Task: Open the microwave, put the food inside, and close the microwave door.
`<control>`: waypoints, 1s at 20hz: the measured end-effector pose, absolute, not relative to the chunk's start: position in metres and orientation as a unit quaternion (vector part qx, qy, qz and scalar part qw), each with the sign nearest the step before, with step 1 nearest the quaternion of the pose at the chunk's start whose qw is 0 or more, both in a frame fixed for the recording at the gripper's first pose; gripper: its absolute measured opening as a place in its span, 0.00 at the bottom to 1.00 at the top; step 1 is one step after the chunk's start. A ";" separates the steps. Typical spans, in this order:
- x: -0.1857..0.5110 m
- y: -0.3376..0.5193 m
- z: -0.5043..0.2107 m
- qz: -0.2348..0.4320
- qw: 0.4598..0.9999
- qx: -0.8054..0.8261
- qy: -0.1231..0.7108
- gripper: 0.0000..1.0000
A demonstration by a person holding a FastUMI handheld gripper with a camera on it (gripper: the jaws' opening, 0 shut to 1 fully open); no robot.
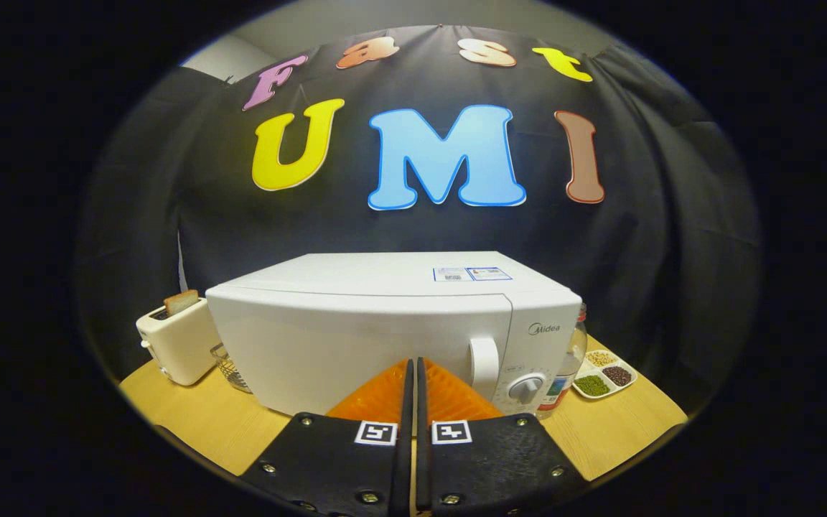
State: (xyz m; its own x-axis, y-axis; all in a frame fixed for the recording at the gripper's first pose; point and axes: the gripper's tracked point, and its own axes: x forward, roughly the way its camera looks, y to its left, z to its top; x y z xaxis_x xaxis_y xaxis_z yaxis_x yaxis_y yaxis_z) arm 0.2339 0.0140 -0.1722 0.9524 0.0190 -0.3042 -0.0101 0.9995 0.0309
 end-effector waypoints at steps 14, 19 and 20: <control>0.074 0.017 -0.081 -0.007 0.995 0.020 0.098 0.04; 0.025 0.019 -0.066 0.001 0.997 0.025 0.076 0.56; 0.018 0.021 -0.063 0.005 0.997 0.023 0.071 0.67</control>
